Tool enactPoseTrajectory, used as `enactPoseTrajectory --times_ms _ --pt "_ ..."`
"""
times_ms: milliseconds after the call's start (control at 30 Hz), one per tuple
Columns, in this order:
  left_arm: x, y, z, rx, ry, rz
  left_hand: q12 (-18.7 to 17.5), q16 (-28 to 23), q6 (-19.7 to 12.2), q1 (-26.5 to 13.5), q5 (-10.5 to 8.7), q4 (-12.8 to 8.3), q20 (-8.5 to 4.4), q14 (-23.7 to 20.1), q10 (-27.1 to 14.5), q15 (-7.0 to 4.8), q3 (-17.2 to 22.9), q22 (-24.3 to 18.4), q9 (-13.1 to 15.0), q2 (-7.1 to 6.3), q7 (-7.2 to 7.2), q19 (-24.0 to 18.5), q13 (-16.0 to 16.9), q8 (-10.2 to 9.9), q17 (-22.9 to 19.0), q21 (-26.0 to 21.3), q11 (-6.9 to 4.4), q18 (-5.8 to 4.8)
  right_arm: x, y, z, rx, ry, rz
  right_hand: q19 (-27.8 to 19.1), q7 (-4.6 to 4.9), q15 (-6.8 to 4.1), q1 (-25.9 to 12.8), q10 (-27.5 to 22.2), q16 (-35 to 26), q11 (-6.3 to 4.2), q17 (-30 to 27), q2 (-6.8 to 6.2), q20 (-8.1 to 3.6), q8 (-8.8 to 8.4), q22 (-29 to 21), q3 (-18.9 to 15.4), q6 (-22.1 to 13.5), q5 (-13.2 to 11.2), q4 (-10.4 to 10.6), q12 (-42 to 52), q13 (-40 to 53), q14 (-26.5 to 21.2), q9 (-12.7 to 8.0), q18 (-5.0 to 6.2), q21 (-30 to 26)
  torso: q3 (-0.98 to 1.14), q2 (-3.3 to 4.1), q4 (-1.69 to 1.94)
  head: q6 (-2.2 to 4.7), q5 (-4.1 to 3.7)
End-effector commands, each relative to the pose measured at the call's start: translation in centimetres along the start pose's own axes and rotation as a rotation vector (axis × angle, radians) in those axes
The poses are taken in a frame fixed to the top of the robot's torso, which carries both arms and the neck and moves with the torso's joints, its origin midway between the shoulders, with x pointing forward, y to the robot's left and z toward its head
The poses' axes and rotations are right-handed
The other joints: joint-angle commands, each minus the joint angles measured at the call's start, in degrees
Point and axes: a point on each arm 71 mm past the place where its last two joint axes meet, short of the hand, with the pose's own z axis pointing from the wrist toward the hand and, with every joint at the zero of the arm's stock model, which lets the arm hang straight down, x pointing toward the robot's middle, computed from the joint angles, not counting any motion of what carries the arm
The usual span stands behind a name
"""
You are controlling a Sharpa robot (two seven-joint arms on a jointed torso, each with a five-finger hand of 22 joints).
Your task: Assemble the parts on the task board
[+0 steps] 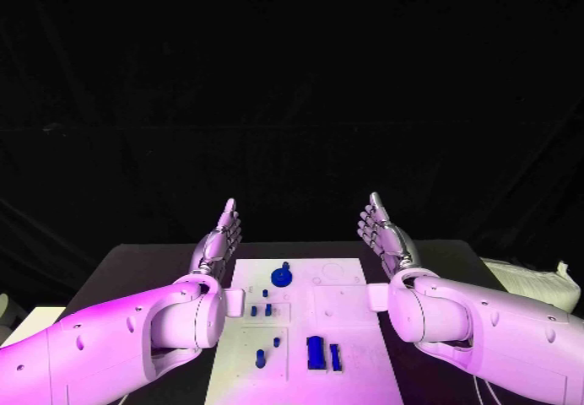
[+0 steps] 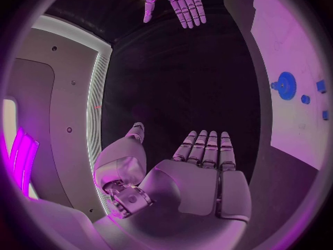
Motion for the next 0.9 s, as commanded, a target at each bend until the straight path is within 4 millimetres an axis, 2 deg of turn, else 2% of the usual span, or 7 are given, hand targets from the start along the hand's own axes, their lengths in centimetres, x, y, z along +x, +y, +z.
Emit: enactPoseTrajectory --times_ms 33,533,567,633,700,733,900 --pt "0.0 -0.38 -0.05 0.046 -0.016 0.026 -0.3 -0.7 -4.0 -5.4 -0.37 0.0 -0.6 -4.0 -4.3 -0.06 -4.6 -3.7 -0.1 0.01 -0.25 -3.4 -0.1 -0.4 -0.1 -0.2 -0.12 -0.89 -0.02 0.15 -0.04 -0.021 -0.011 -0.002 -4.5 -0.17 0.0 -6.2 -4.6 -0.3 -0.03 -0.3 -0.02 -0.2 -0.4 -1.4 0.1 -4.0 -0.3 -0.4 -0.4 -0.1 -4.8 -0.1 -0.78 -0.4 -0.01 -0.01 0.0 0.0 0.01" --pt "0.0 -0.38 -0.05 0.046 -0.016 0.026 -0.3 -0.7 -7.9 -10.6 -0.37 0.0 -0.6 -7.7 -8.5 -0.06 -4.6 -3.7 -0.1 0.01 -0.25 -6.6 -0.1 -0.4 -0.1 -0.2 -0.12 -0.89 -0.02 0.15 -0.04 -0.021 -0.011 -0.002 -8.7 -0.17 0.0 -12.3 -9.0 -0.3 -0.03 -0.3 -0.02 -0.2 -0.4 -1.4 0.1 -7.8 -0.3 -0.4 -0.4 -0.1 -9.5 -0.1 -0.78 -0.4 -0.01 -0.01 0.0 0.0 0.01" --pt "0.0 -0.38 -0.05 0.046 -0.016 0.026 -0.3 -0.7 -12.6 -11.7 -0.37 0.0 -0.6 -12.5 -9.4 -0.06 -4.6 -3.7 -0.1 0.01 -0.25 -10.8 -0.1 -0.4 -0.1 -0.2 -0.12 -0.89 -0.02 0.15 -0.04 -0.021 -0.011 -0.002 -9.0 -0.17 0.0 -12.4 -9.2 -0.3 -0.03 -0.3 -0.02 -0.2 -0.4 -1.4 0.1 -7.9 -0.3 -0.4 -0.4 -0.1 -9.6 -0.1 -0.78 -0.4 -0.01 -0.01 0.0 0.0 0.01" --pt "0.0 -0.38 -0.05 0.046 -0.016 0.026 -0.3 -0.7 -12.6 -17.1 -0.37 0.0 -0.6 -12.5 -13.6 -0.06 -4.6 -3.7 -0.1 0.01 -0.25 -10.8 -0.1 -0.4 -0.1 -0.2 -0.12 -0.89 -0.02 0.15 -0.04 -0.021 -0.011 -0.002 -9.4 -0.17 0.0 -13.1 -9.7 -0.3 -0.03 -0.3 -0.02 -0.2 -0.4 -1.4 0.1 -12.4 -0.3 -0.4 -0.4 -0.1 -10.2 -0.1 -0.78 -0.4 -0.01 -0.01 0.0 0.0 0.01" --pt "0.0 -0.38 -0.05 0.046 -0.016 0.026 -0.3 -0.7 -12.6 -17.1 -0.37 0.0 -0.6 -12.5 -13.6 -0.06 -4.6 -3.7 -0.1 0.01 -0.25 -10.8 -0.1 -0.4 -0.1 -0.2 -0.12 -0.89 -0.02 0.15 -0.04 -0.021 -0.011 -0.002 -13.9 -0.17 0.0 -14.6 -14.3 -0.3 -0.03 -0.3 -0.02 -0.2 -0.4 -1.4 0.1 -12.4 -0.3 -0.4 -0.4 -0.1 -15.0 -0.1 -0.78 -0.4 -0.01 -0.01 0.0 0.0 0.01" --pt "0.0 -0.38 -0.05 0.046 -0.016 0.026 -0.3 -0.7 -12.6 -17.1 -0.37 0.0 -0.6 -12.5 -13.6 -0.06 -4.6 -3.7 -0.1 0.01 -0.25 -10.8 -0.1 -0.4 -0.1 -0.2 -0.12 -0.89 -0.02 0.15 -0.04 -0.021 -0.011 -0.002 -13.9 -0.17 0.0 -19.4 -14.3 -0.3 -0.03 -0.3 -0.02 -0.2 -0.4 -1.4 0.1 -12.4 -0.3 -0.4 -0.4 -0.1 -15.0 -0.1 -0.78 -0.4 -0.01 -0.01 0.0 0.0 0.01" --pt "0.0 -0.38 -0.05 0.046 -0.016 0.026 -0.3 -0.7 -12.6 -17.1 -0.37 0.0 -0.6 -12.5 -13.6 -0.06 -4.6 -3.7 -0.1 0.01 -0.25 -10.8 -0.1 -0.4 -0.1 -0.2 -0.12 -0.89 -0.02 0.15 -0.04 -0.021 -0.011 -0.002 -13.9 -0.17 0.0 -19.4 -14.3 -0.3 -0.03 -0.3 -0.02 -0.2 -0.4 -1.4 0.1 -12.4 -0.3 -0.4 -0.4 -0.1 -15.0 -0.1 -0.78 -0.4 -0.01 -0.01 0.0 0.0 0.01"
